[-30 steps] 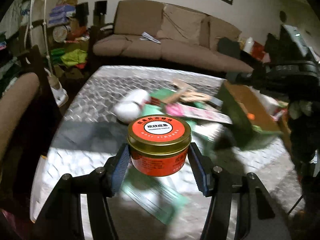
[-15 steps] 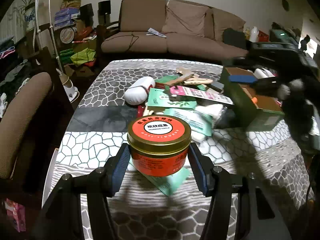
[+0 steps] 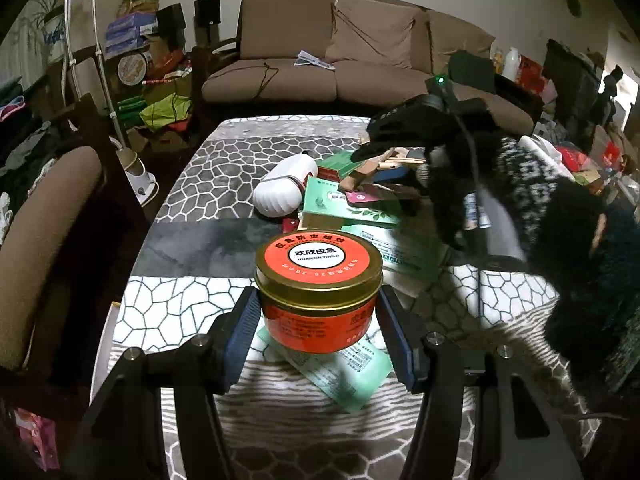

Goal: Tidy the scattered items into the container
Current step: 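Lift the orange-lidded tin with the left gripper while the right gripper grasps the wooden comb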

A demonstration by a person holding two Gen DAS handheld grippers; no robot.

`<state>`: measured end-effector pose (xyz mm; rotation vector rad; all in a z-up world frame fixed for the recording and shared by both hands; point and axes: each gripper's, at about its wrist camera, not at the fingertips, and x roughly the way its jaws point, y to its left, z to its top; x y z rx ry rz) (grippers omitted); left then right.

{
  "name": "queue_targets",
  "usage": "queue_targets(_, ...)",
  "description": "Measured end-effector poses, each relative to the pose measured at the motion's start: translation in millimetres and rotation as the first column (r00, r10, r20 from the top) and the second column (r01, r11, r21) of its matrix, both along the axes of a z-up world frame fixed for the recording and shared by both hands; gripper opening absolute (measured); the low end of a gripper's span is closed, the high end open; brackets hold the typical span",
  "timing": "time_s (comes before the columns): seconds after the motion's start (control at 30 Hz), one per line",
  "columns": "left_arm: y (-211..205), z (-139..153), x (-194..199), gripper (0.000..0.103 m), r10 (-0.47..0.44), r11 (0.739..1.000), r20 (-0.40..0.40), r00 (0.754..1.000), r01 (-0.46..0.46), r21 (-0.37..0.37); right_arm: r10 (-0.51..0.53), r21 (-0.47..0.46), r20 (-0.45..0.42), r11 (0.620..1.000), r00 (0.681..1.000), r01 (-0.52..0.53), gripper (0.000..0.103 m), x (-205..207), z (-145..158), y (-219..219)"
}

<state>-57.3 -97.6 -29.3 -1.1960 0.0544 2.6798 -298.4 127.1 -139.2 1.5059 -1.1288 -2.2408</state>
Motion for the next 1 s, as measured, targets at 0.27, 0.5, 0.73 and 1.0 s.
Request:
queue_targets(0.27,1.4,-2.9,1.8,0.059,-0.009,1.0,0.015,1.0,0.009,0.003,-0.006,0.011,-0.048,1.0,0.999,0.007,0.021,-1.9,-3.6,-2.0)
queue_targets(0.5,1.3,-5.0,1.8,0.059,-0.008,1.0,0.025,1.0,0.008,-0.002,0.012,0.035,-0.081,0.999,0.997,-0.009,0.008,12.5,2.3,2.0)
queue_targets(0.73,0.0,-8.0,-2.4,0.059,0.003,1.0,0.035,0.999,-0.003,-0.005,0.149,0.231,-0.148,0.966,0.978,-0.113,0.006,41.0,37.3,-6.5)
queue_targets(1.0,14.0,-7.5,-4.5,0.059,-0.005,1.0,0.034,0.999,0.005,-0.015,0.286,0.48,-0.193,0.862,0.939,-0.163,0.006,96.2,89.7,-1.5)
